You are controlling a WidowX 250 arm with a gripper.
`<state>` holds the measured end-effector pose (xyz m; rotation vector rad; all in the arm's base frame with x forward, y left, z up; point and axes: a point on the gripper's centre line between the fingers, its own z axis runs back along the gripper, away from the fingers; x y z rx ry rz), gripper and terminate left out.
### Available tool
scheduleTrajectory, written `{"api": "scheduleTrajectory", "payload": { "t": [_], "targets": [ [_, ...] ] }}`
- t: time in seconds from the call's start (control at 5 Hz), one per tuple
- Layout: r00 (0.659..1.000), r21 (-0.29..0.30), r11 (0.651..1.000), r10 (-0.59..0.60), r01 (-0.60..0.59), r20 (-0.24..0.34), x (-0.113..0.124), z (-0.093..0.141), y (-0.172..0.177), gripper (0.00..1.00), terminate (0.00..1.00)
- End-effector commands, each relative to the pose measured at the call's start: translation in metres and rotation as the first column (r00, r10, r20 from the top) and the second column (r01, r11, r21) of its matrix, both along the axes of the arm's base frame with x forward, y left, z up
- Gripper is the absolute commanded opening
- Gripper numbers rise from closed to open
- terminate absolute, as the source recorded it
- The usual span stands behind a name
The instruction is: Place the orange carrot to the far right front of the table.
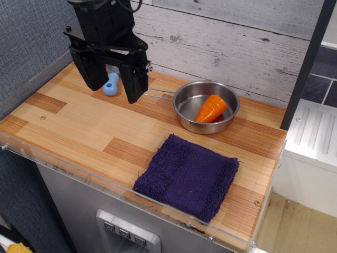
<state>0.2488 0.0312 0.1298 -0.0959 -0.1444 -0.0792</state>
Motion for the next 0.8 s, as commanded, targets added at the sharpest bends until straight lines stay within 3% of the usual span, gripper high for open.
{"api": "scheduleTrajectory", "payload": {
  "t": [0.0,0.6],
  "targets": [
    [1.0,0.0,1.0,0.0,0.0,0.0,0.0,0.0,0.0,1.0,0.0],
    [1.0,0.076,0.997,-0.001,0.0,0.017,0.077,-0.055,-0.043,1.0,0.0]
  ]
}}
